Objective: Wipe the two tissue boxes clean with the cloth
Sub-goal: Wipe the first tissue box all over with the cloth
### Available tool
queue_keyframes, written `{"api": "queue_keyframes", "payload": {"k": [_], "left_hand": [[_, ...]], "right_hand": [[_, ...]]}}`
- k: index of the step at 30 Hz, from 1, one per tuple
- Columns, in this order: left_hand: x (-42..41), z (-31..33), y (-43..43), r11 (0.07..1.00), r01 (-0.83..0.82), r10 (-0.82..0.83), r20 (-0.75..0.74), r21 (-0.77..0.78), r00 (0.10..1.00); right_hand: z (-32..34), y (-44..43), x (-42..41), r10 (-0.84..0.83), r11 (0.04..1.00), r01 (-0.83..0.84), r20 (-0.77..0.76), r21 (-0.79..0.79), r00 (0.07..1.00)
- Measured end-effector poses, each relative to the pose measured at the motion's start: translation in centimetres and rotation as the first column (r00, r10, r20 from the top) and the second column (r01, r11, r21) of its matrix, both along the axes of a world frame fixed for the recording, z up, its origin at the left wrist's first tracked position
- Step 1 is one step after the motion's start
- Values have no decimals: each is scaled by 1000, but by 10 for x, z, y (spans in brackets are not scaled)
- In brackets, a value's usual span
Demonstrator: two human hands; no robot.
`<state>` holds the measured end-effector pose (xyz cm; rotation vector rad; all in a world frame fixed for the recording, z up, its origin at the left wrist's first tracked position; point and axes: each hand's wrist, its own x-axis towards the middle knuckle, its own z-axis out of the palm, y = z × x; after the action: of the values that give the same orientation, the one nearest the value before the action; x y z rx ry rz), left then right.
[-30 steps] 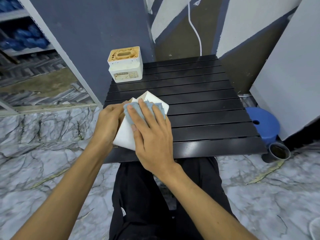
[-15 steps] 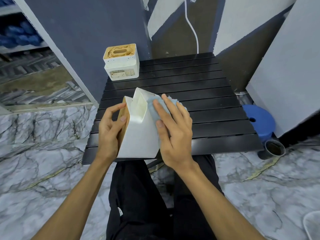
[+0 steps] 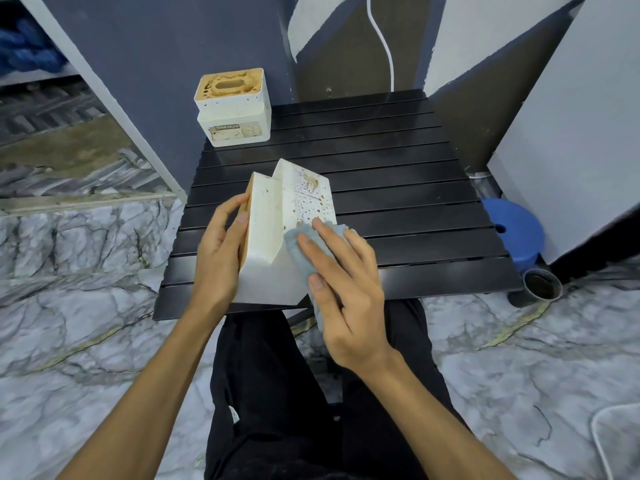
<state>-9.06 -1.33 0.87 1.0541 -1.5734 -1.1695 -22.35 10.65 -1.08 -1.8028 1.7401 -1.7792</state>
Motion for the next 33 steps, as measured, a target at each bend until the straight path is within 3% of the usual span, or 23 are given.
{"api": "queue_keyframes", "payload": {"k": [12, 18, 24, 30, 33], "left_hand": [[-2, -3, -5, 996, 54, -54, -9, -70, 998], [-5, 2, -7, 991, 126, -125, 16, -53, 992], [-6, 2, -9, 989, 136, -134, 42, -51, 990], [-5, 3, -9, 990, 129, -127, 38, -61, 991], [-5, 2, -10, 990, 129, -126, 50, -59, 991]], "right_hand": [[9, -5, -22, -48, 964, 38, 31, 264, 998], [21, 3, -9, 19, 976, 43, -284, 212, 959], [14, -5, -26, -32, 949, 71, -132, 308, 991], [24, 0, -9, 34, 973, 27, -256, 231, 966], [26, -19, -23, 28, 958, 26, -182, 285, 983]]}}
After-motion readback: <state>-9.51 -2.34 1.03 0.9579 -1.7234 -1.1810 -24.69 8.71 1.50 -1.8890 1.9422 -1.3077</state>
